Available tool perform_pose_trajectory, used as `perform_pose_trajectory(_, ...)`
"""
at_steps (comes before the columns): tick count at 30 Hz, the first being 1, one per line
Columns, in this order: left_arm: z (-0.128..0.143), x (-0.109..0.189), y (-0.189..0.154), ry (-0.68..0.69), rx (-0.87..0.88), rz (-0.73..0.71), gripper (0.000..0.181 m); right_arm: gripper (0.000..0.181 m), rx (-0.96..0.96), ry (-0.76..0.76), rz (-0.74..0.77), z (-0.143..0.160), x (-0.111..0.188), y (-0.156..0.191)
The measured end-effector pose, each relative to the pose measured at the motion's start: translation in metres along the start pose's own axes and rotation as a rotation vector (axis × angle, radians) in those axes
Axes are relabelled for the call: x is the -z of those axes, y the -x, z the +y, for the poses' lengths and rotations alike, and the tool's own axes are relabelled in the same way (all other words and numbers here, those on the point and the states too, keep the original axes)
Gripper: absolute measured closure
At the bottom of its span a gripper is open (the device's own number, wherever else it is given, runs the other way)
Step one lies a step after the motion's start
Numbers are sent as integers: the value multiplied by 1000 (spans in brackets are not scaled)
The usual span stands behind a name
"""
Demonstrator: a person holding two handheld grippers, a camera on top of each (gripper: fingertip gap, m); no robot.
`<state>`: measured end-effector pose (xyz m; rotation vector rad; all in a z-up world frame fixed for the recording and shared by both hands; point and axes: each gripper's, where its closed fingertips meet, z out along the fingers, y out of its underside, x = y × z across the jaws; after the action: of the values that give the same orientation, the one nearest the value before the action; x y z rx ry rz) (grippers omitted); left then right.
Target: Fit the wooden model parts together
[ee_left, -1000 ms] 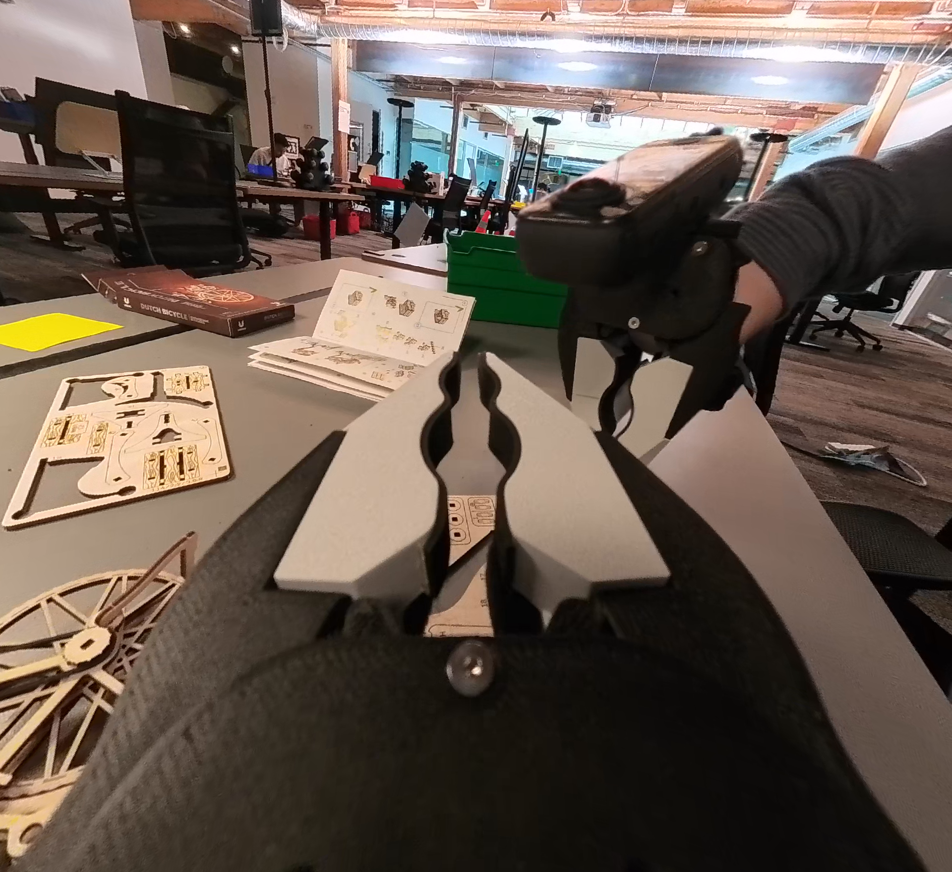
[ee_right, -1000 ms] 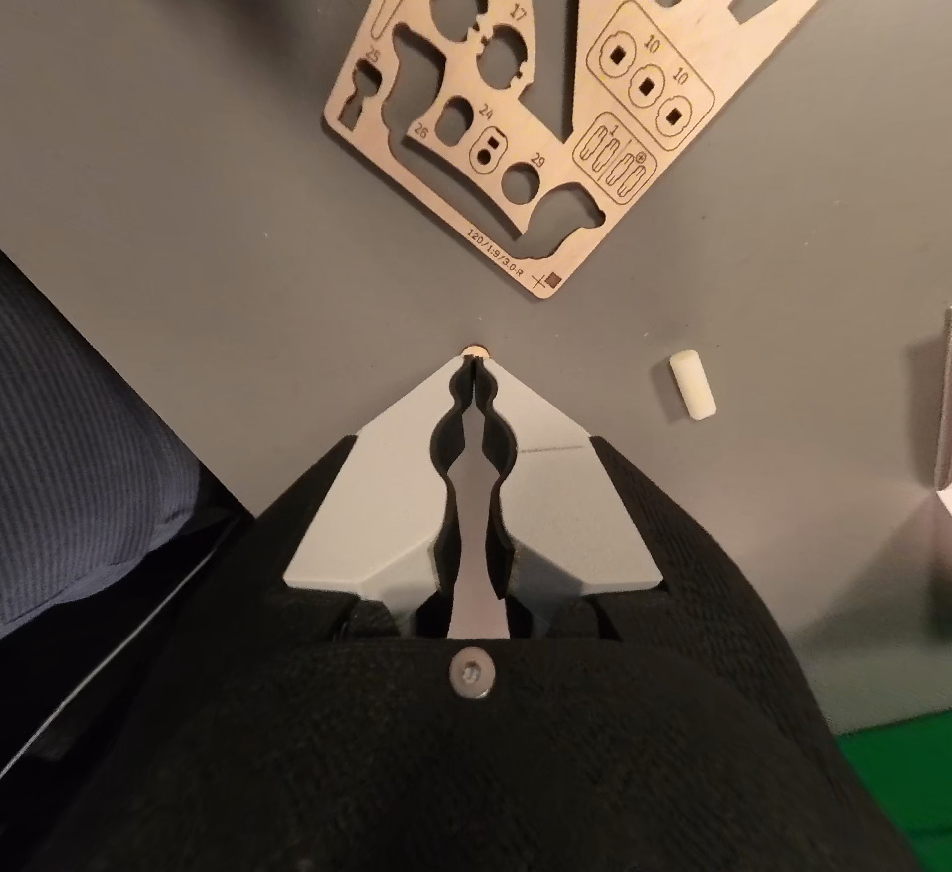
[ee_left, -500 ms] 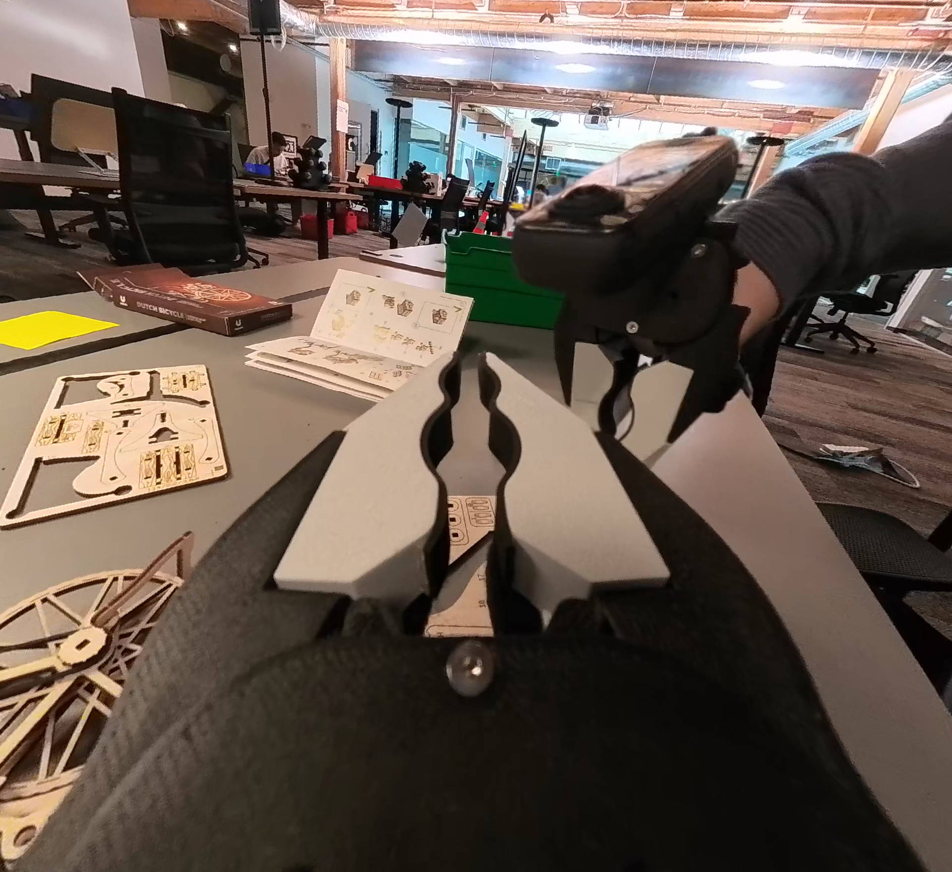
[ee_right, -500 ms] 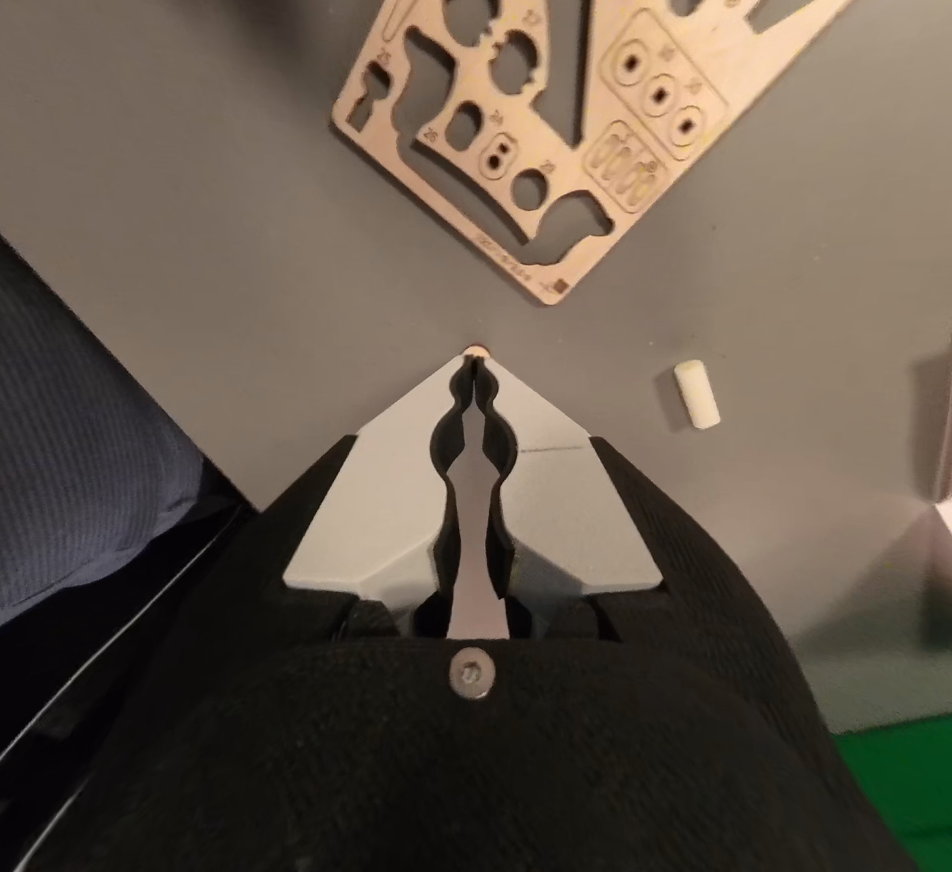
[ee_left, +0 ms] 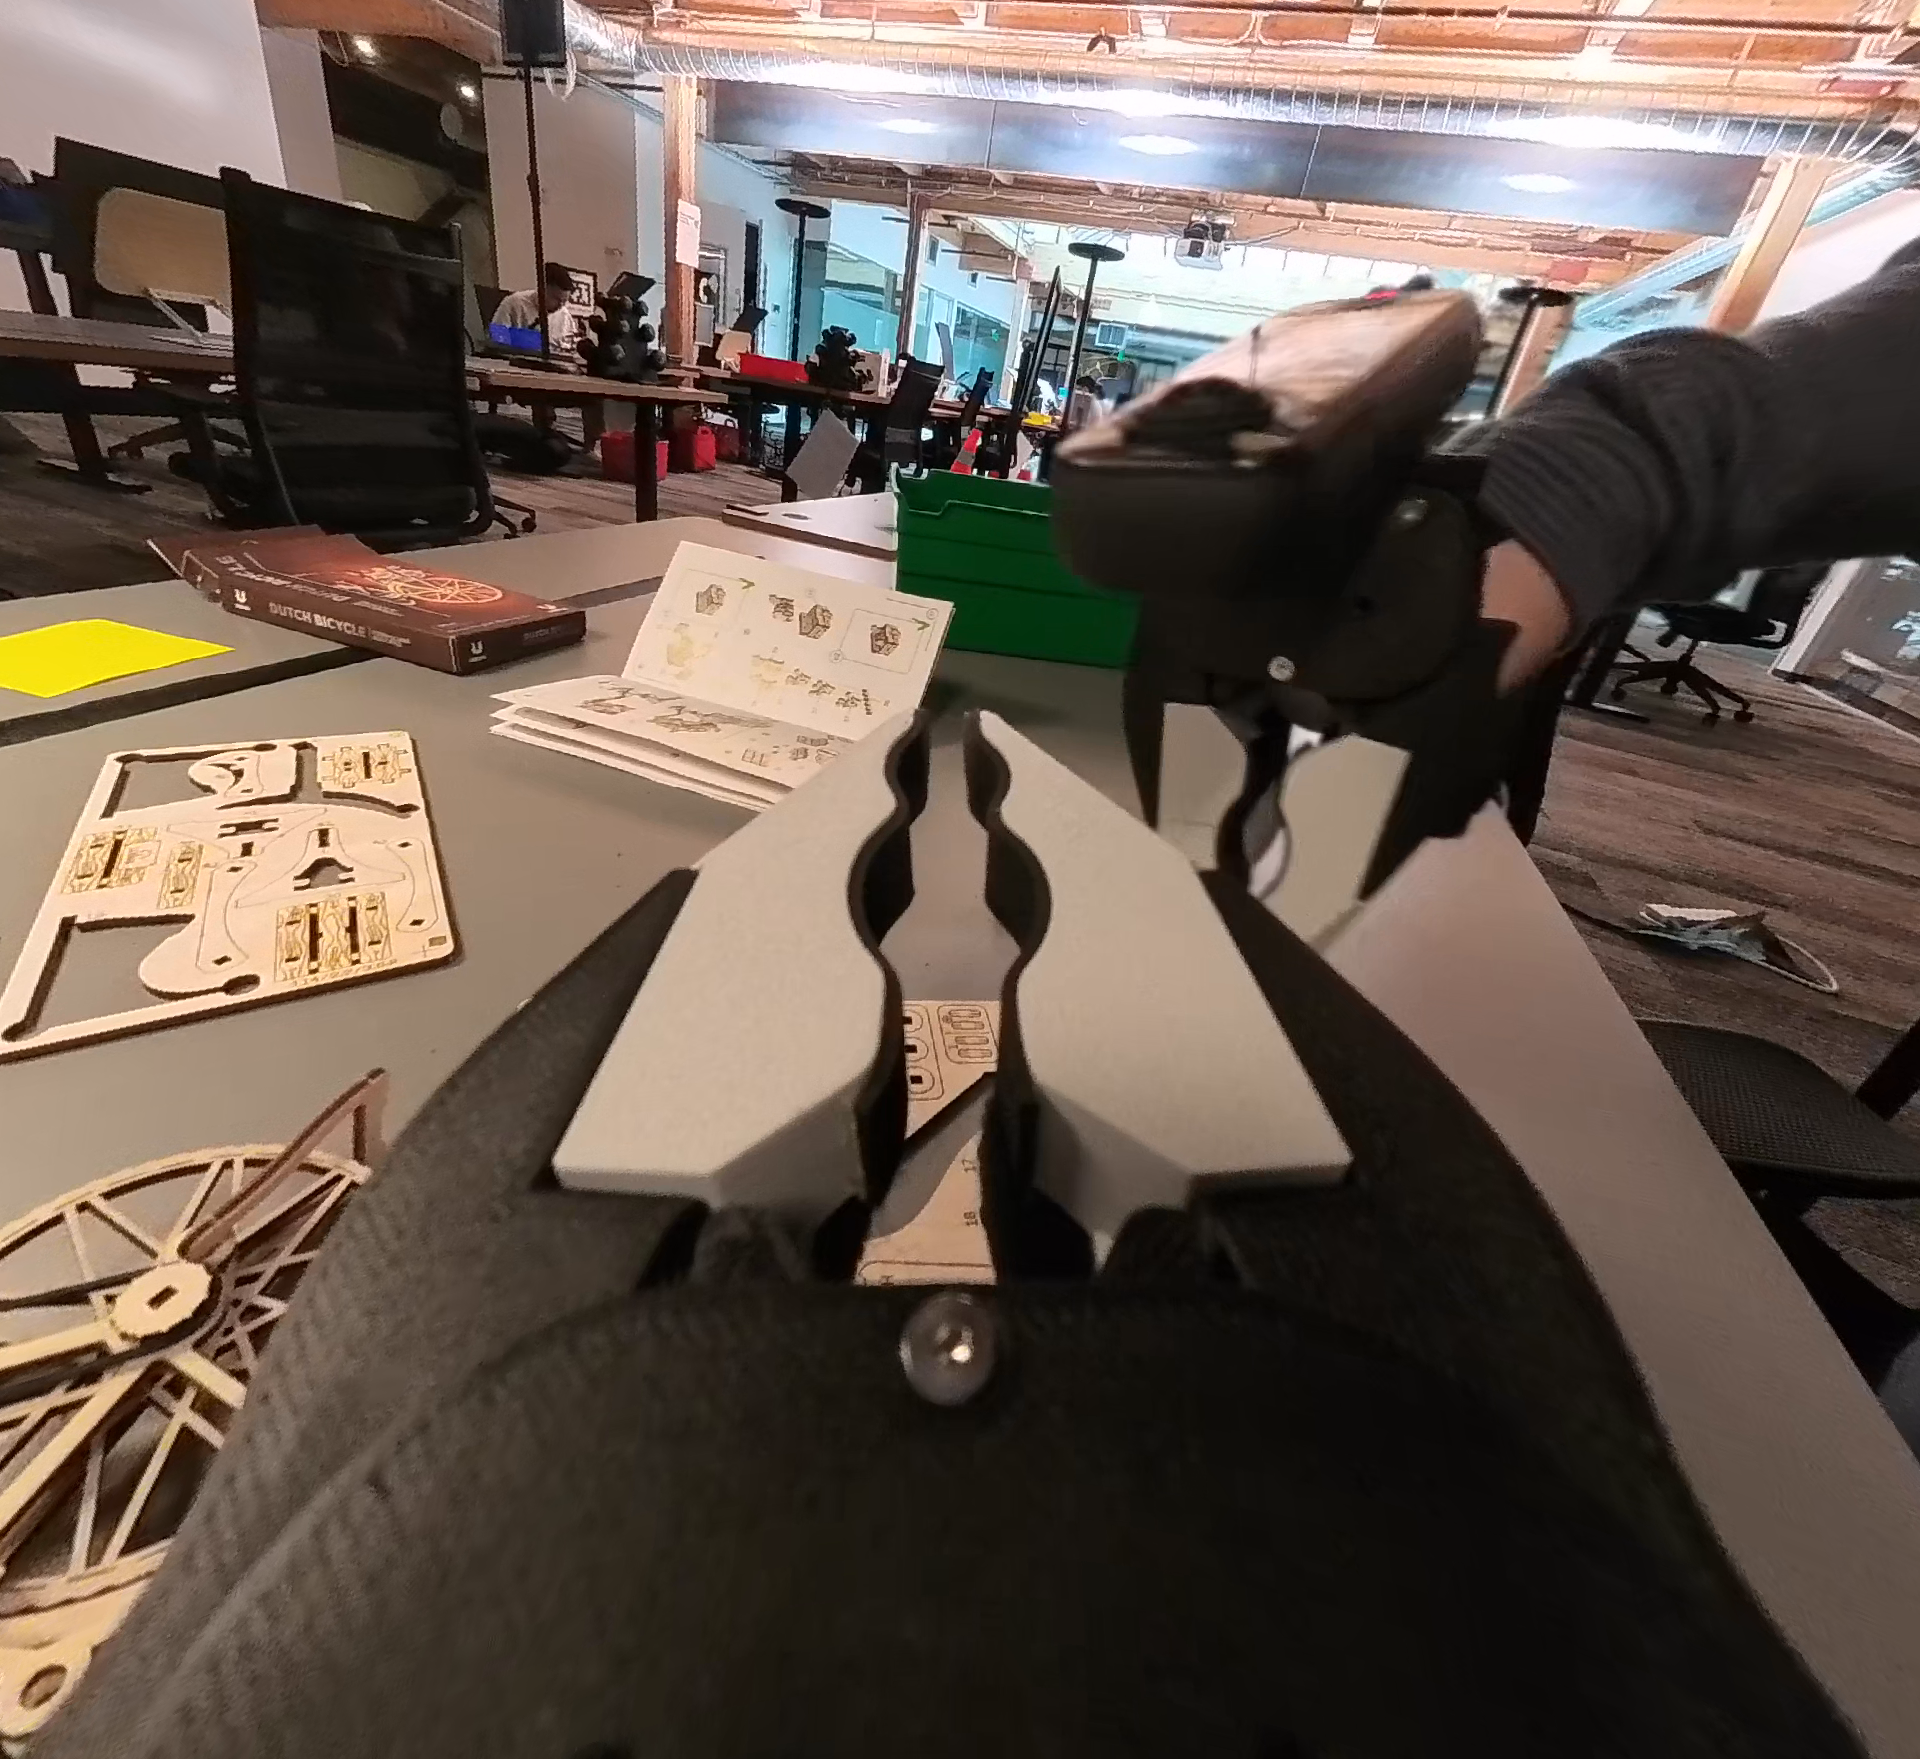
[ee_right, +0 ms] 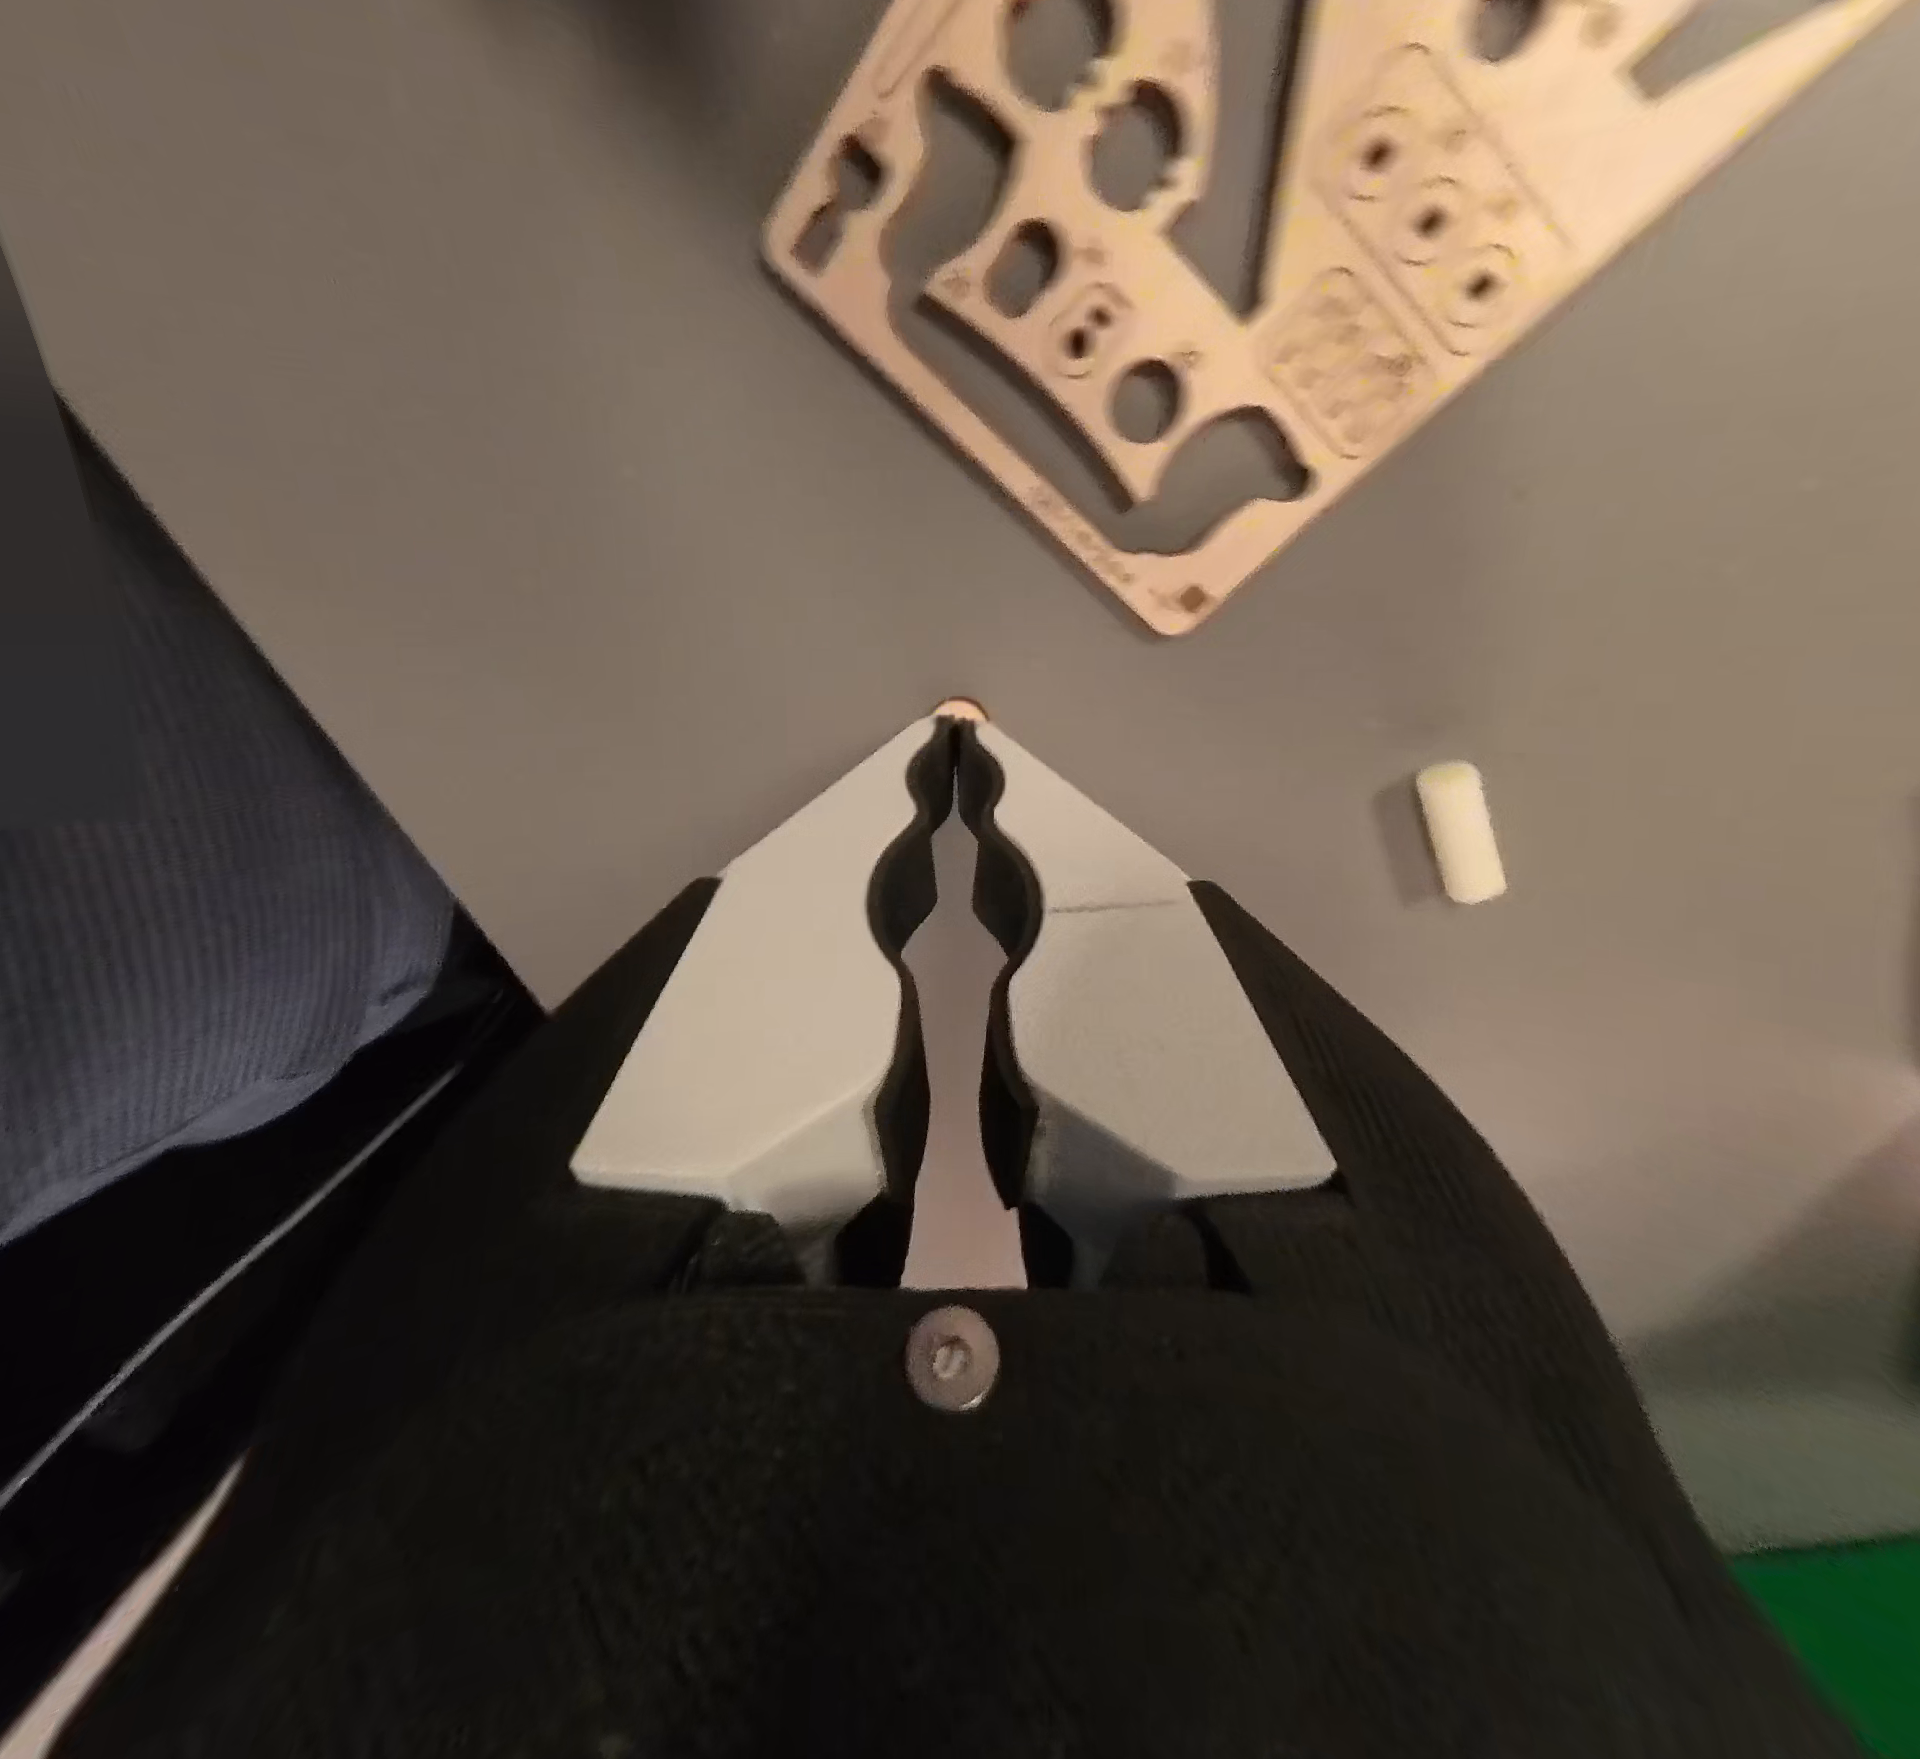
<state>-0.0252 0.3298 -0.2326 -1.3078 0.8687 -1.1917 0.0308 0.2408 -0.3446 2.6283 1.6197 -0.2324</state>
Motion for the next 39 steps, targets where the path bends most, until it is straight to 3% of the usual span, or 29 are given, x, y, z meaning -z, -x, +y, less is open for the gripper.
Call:
perform_pose_trajectory(3,-1,0,0,-4,5,0,176,181,14,56,88,9,2,-13)
perform_pose_trajectory(6,0,0,1,0,11,2,176,181,54,-4,21,-6,-1,4)
perform_pose_trajectory(14,-1,1,0,-2,8,1,176,181,51,14,107,-6,1,-9)
perform_pose_trajectory(23,-3,4,0,-4,-19,-15,176,181,-49,-137,95,-7,2,-9)
perform_pose_trajectory(33,-4,4,-2,-8,-10,18,170,181,-236,-399,-56,-11,8,-6)
perform_pose_trajectory(36,-1,2,-26,24,-59,160,152,181,-310,-584,-157,-21,19,-7)
perform_pose_trajectory(39,22,3,-54,164,-213,305,147,181,-374,-828,-291,-35,36,-8)
